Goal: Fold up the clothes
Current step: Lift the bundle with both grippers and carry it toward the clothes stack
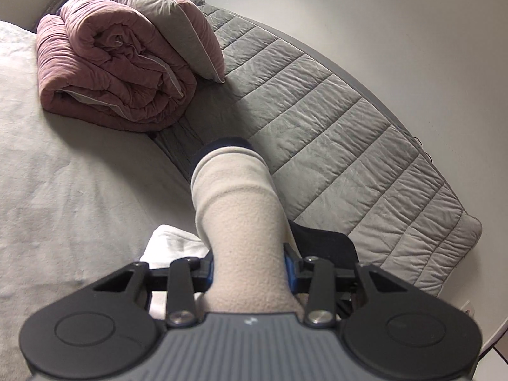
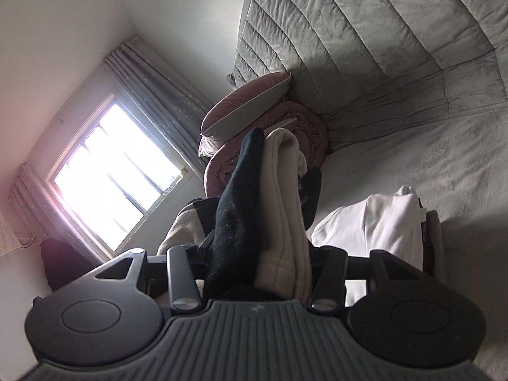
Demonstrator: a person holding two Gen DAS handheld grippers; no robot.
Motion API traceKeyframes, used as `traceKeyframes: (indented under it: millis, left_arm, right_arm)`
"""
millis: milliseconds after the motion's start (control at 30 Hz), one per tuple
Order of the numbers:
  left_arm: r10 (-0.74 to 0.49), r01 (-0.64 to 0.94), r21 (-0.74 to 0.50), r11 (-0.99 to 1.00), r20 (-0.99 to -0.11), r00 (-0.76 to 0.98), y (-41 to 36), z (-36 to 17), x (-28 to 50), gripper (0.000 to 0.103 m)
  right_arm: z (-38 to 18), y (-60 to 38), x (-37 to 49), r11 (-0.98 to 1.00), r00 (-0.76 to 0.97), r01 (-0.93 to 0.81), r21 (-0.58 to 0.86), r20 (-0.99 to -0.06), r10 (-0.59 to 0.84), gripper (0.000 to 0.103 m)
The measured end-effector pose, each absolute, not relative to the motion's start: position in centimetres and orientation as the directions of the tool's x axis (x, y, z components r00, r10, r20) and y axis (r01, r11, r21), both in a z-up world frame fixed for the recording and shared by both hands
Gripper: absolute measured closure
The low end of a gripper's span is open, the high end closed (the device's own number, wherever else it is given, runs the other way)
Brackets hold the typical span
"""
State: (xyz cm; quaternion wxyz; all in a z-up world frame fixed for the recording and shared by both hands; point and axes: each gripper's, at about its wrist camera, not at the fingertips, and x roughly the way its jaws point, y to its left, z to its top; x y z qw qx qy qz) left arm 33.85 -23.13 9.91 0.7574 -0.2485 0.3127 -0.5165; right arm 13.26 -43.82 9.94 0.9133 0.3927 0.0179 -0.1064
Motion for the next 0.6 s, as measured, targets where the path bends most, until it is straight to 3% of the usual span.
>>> traceKeyframes:
  millis: [200,400,600]
  left_arm:
    - [-0.961,0.665,-0.695,0.275,-0.203,0.186,-27.4,8.0,37.0,0.064]
    - [-0.945,0.657,-0.680,0.325,-0.253,0.206,-29.9,3.9,39.0,0.061]
    - [-0.938,0.656,-0.673,0.341,-0.205,0.278,-29.9,3.0,38.8,0.042]
  right_arm:
    - [7.8,-44.9,13.2,0.656,0.955,0.270,0.705,-0.110,-0.275,0.051]
    - [4.7,-44.3,14.3,0.655,0.926,0.356,0.666,-0.155,-0.345,0.051]
    - [3.8,-44.1,14.4,0.671,0.910,0.385,0.633,-0.141,-0.389,0.043]
